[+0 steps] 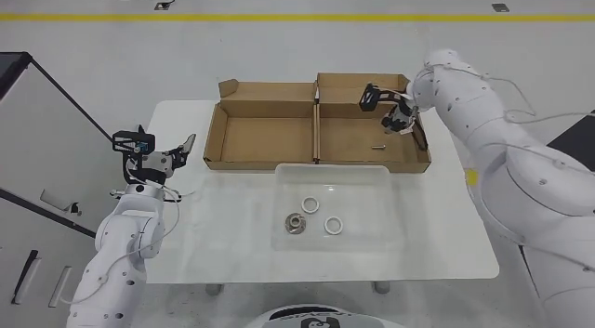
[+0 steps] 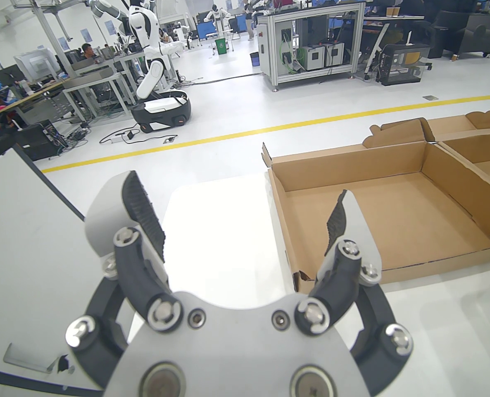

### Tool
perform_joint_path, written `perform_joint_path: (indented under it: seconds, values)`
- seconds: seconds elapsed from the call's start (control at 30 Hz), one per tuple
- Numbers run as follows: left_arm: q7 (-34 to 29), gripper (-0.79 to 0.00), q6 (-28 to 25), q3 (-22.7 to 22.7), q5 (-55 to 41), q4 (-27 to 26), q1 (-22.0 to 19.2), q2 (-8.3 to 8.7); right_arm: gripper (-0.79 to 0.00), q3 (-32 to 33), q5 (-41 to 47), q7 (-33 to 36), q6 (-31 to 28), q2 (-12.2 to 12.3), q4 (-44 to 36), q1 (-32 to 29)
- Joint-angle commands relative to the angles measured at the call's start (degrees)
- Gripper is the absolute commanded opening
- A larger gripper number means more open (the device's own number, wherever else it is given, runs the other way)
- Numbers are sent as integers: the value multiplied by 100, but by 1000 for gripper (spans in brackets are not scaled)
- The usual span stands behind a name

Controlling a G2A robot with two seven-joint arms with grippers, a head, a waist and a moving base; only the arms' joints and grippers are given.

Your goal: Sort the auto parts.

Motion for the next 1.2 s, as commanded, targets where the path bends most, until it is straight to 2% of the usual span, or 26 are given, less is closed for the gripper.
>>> perform_joint_path:
  seconds: [0.0,0.47,1.17]
  values:
    - [0,0,0,0,0,0,0,0,-785,0,-13,-17,-18,-48,130,-50]
    - [0,0,0,0,0,0,0,0,-785,0,-138,76,76,-269,728,-271]
    - [0,0,0,0,0,0,0,0,-785,5,-170,60,61,-350,909,-374]
